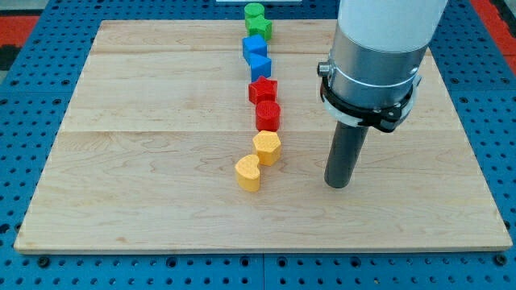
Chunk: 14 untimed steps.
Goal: Place the green star to the top left corner
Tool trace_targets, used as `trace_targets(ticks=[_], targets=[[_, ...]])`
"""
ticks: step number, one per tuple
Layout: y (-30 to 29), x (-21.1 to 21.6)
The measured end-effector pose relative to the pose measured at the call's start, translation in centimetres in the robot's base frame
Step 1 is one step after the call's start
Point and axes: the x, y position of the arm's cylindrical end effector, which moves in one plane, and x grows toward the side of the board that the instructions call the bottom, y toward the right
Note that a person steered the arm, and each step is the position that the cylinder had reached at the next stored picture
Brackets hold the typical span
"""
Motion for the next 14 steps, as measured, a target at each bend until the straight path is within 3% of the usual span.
trace_targets(ticks=[4,5,7,8,14], targets=[[0.3,0.6],[4.3,-7.6],[-0.8,-28.6],[-0.8,-33.4],[-3.9,-33.3]])
